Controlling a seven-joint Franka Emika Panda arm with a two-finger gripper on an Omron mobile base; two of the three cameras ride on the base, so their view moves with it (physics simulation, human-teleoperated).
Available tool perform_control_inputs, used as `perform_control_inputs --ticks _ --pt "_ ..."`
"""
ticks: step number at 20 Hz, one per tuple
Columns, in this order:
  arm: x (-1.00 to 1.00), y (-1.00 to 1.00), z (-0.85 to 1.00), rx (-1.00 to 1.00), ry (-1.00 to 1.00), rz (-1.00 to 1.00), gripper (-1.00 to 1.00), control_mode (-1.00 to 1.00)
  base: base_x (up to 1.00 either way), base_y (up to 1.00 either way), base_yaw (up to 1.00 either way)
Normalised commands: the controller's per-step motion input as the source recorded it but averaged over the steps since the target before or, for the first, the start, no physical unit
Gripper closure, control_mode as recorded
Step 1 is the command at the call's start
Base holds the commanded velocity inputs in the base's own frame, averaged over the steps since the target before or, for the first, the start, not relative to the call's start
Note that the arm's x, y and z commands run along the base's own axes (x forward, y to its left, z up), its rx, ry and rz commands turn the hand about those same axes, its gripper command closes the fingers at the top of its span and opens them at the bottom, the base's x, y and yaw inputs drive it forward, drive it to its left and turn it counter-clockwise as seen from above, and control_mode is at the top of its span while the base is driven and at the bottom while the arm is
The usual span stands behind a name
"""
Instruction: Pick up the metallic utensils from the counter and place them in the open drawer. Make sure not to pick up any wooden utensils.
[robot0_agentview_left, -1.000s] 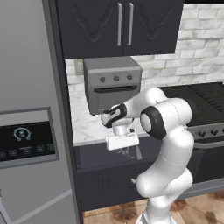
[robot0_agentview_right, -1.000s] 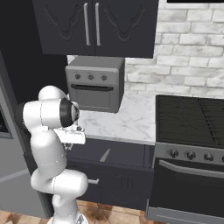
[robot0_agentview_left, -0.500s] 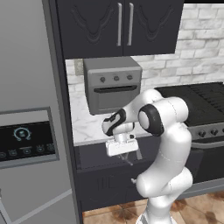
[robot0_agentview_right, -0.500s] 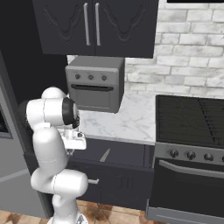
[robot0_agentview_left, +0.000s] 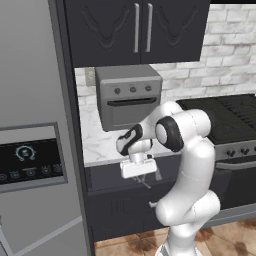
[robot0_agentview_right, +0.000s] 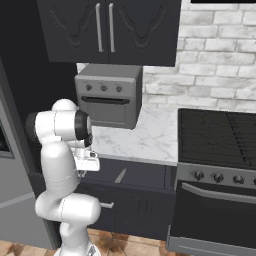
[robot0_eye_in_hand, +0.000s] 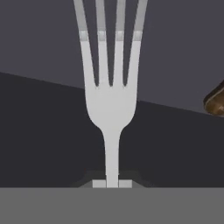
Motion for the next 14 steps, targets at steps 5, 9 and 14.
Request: perform_control_inputs --ticks 5,9,14 --pt "0.08 0.03 0.0 0.0 0.21 0.0 1.0 -1.0 0.0 0.0 0.0" --pt "0.0 0.0 0.0 -0.01 0.28 0.05 1.0 -1.0 0.0 0.0 0.0" --pt "0.09 0.0 0.0 0.0 0.06 0.09 1.0 -1.0 0.0 0.0 0.0"
